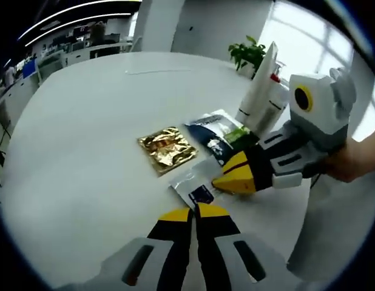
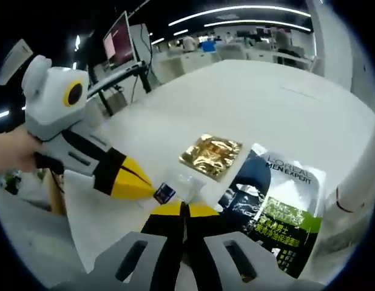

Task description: Arrange the skincare products in the storage area until every visible bottle or jar stands upright without overlapping.

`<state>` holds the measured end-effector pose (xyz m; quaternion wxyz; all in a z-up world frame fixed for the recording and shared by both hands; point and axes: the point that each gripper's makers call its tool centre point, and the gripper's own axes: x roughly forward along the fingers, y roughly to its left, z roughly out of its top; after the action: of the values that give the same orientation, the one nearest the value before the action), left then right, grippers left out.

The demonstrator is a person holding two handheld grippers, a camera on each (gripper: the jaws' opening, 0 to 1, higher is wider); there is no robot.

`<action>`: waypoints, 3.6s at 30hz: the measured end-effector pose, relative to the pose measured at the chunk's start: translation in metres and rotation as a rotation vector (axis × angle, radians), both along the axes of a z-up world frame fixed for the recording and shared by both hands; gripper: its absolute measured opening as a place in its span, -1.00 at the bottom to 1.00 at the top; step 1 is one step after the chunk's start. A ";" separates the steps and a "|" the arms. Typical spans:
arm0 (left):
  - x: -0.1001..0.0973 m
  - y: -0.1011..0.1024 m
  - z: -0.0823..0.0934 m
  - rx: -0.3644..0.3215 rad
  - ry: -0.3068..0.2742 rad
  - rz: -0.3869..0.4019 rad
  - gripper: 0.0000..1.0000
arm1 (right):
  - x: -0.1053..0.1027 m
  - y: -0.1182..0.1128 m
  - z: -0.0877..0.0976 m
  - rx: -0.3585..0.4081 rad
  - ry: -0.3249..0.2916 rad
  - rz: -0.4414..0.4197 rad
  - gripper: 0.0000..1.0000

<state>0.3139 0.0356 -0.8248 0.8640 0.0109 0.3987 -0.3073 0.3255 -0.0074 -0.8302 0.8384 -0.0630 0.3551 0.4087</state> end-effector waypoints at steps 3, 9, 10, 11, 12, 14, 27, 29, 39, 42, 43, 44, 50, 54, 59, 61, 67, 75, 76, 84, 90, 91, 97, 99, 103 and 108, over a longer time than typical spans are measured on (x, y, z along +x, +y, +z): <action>0.001 0.001 -0.001 0.009 -0.007 -0.005 -0.98 | 0.002 -0.001 -0.001 -0.009 -0.010 0.005 -0.98; 0.002 0.008 0.003 0.061 -0.051 -0.002 -0.83 | 0.003 0.000 -0.002 -0.016 -0.016 0.012 -0.98; 0.004 0.009 0.006 0.064 -0.069 -0.001 -0.80 | 0.003 0.000 -0.002 -0.016 -0.016 0.013 -0.98; 0.005 0.007 0.009 0.058 -0.085 -0.005 -0.78 | 0.001 0.000 -0.002 -0.016 -0.015 0.013 -0.98; 0.007 0.001 0.018 0.030 -0.120 -0.018 -0.77 | 0.000 0.000 -0.001 -0.018 -0.015 0.013 -0.98; 0.011 -0.008 0.023 0.035 -0.187 -0.081 -0.74 | 0.001 0.000 -0.001 -0.025 -0.023 0.016 -0.98; 0.013 -0.027 -0.001 0.231 -0.264 -0.261 -0.59 | 0.000 0.002 -0.001 -0.028 -0.027 0.020 -0.98; 0.014 -0.026 -0.003 0.227 -0.258 -0.259 -0.61 | 0.000 0.002 0.000 -0.037 -0.036 0.039 -0.97; 0.013 -0.027 -0.004 0.213 -0.246 -0.261 -0.73 | 0.011 -0.008 0.028 -0.059 -0.221 0.110 -0.81; 0.011 -0.029 -0.003 0.208 -0.246 -0.278 -0.75 | 0.012 -0.011 0.030 -0.065 -0.226 0.111 -0.78; 0.012 -0.029 -0.003 0.208 -0.246 -0.283 -0.75 | 0.013 -0.012 0.028 -0.073 -0.229 0.112 -0.78; 0.013 -0.028 -0.004 0.202 -0.243 -0.290 -0.75 | 0.012 -0.014 0.028 -0.073 -0.227 0.110 -0.79; 0.012 -0.029 -0.005 0.165 -0.226 -0.318 -0.76 | 0.002 -0.024 0.030 -0.062 -0.211 0.097 -0.80; 0.013 -0.030 -0.005 0.132 -0.204 -0.355 -0.76 | -0.001 -0.030 0.032 -0.057 -0.207 0.090 -0.81; 0.012 -0.035 -0.005 0.113 -0.187 -0.412 -0.76 | -0.001 -0.035 0.034 -0.044 -0.198 0.067 -0.81; 0.012 -0.036 -0.005 0.103 -0.180 -0.438 -0.76 | -0.002 -0.035 0.034 -0.043 -0.197 0.064 -0.81; 0.016 -0.042 -0.004 0.093 -0.161 -0.504 -0.74 | -0.004 -0.037 0.037 -0.030 -0.197 0.059 -0.80; 0.018 -0.038 -0.005 0.151 -0.153 -0.568 -0.62 | -0.008 -0.039 0.042 -0.032 -0.202 0.077 -0.81; 0.018 -0.037 -0.002 0.162 -0.152 -0.562 -0.60 | -0.009 -0.039 0.042 -0.035 -0.205 0.087 -0.82; 0.004 0.001 0.003 0.242 -0.144 -0.467 -0.64 | -0.012 -0.019 0.027 -0.048 -0.189 0.159 -0.81; 0.002 0.004 -0.003 0.208 -0.118 -0.414 -0.63 | -0.018 -0.016 0.027 -0.036 -0.172 0.165 -0.81; 0.002 0.003 -0.003 0.202 -0.115 -0.416 -0.64 | -0.019 -0.017 0.028 -0.035 -0.172 0.165 -0.81; 0.007 -0.006 -0.003 0.158 -0.099 -0.425 -0.66 | -0.016 -0.029 0.026 -0.039 -0.165 0.137 -0.81; 0.009 -0.006 -0.004 0.153 -0.095 -0.429 -0.65 | -0.016 -0.033 0.026 -0.038 -0.161 0.124 -0.81; 0.012 -0.006 -0.003 0.163 -0.092 -0.429 -0.66 | -0.015 -0.038 0.025 -0.036 -0.158 0.105 -0.81; 0.009 -0.008 -0.001 0.168 -0.098 -0.449 -0.63 | -0.015 -0.038 0.025 -0.033 -0.158 0.099 -0.81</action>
<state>0.3227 0.0276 -0.8256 0.7883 0.1861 0.3683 -0.4564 0.3101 -0.0453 -0.8050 0.8415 -0.1262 0.2909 0.4375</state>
